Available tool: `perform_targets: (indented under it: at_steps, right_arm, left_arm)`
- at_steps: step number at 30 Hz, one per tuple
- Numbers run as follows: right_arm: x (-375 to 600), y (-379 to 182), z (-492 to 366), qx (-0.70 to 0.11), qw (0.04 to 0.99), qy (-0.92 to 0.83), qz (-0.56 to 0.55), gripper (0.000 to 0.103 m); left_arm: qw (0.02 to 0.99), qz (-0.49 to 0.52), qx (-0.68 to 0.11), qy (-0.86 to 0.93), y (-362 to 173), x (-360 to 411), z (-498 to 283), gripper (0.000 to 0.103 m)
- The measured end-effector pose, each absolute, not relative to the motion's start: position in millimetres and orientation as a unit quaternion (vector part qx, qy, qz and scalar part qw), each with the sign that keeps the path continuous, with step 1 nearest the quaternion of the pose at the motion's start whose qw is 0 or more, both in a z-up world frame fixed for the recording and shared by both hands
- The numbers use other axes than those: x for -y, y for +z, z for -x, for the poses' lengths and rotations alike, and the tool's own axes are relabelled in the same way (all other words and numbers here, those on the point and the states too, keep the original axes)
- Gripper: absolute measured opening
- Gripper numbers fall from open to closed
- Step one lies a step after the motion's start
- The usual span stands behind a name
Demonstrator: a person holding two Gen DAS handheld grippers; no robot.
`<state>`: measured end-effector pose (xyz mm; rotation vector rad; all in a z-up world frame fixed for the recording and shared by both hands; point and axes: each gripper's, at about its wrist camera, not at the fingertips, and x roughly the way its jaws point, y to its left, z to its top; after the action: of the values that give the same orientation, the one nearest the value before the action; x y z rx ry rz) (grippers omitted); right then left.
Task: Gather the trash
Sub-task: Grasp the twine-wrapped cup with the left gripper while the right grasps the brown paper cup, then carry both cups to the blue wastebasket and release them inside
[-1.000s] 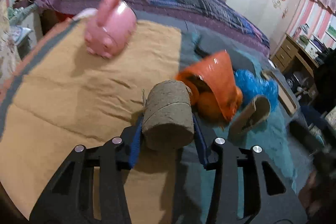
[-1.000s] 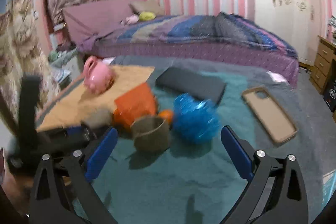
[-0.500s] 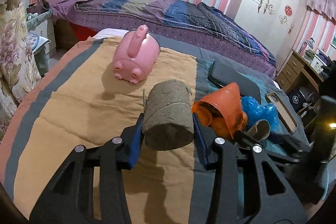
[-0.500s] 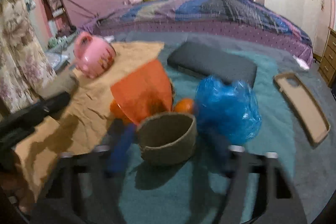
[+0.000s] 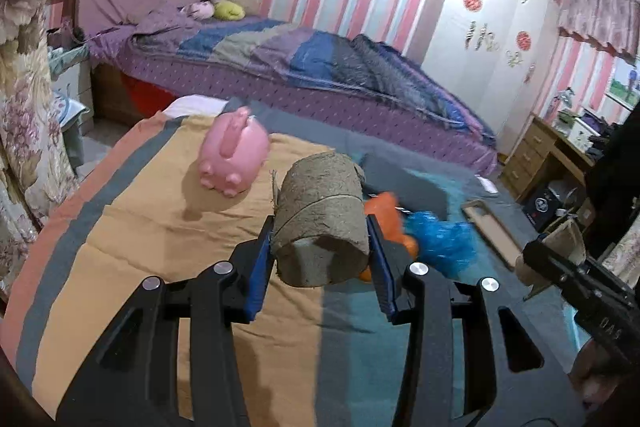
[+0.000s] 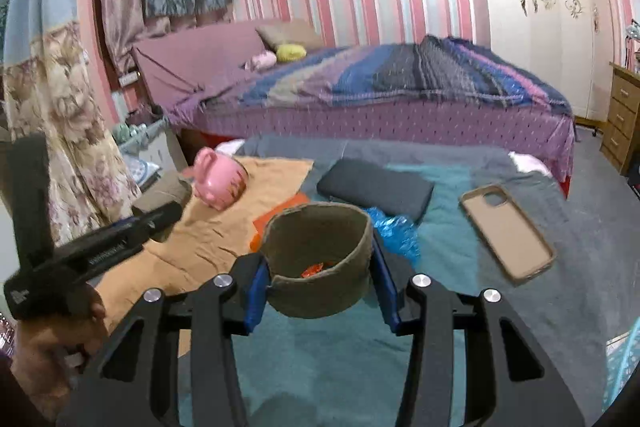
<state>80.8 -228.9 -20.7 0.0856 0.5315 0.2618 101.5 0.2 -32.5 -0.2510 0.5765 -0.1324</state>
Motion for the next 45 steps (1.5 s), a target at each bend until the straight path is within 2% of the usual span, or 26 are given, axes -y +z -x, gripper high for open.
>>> perform_targets:
  at_steps: [11,19,30,40,45]
  right_arm:
    - [287,13,-25,-0.228,0.969,0.08,-0.045,0.045]
    - [345,10,18,-0.221,0.971,0.03,-0.082,0.045]
    - [404,29,37,-0.194,0.976,-0.021,-0.091,0.045]
    - [483,34,58,-0.183,0.97,-0.088,-0.137,0.046]
    - [514,33,72,-0.193,0.965,-0.122,-0.126,0.046]
  left_arm:
    - [0.955,0.107,-0.247,-0.12,-3,57,-59,0.042]
    - [0.956,0.075,-0.245,-0.142,-6,102,-27,0.042]
    - [0.951,0.08,-0.242,-0.176,4,140,-22,0.042]
    - [0.943,0.053,-0.229,-0.235,31,224,-11,0.042]
    - [0.933,0.051,-0.231,-0.27,37,266,-6,0.042]
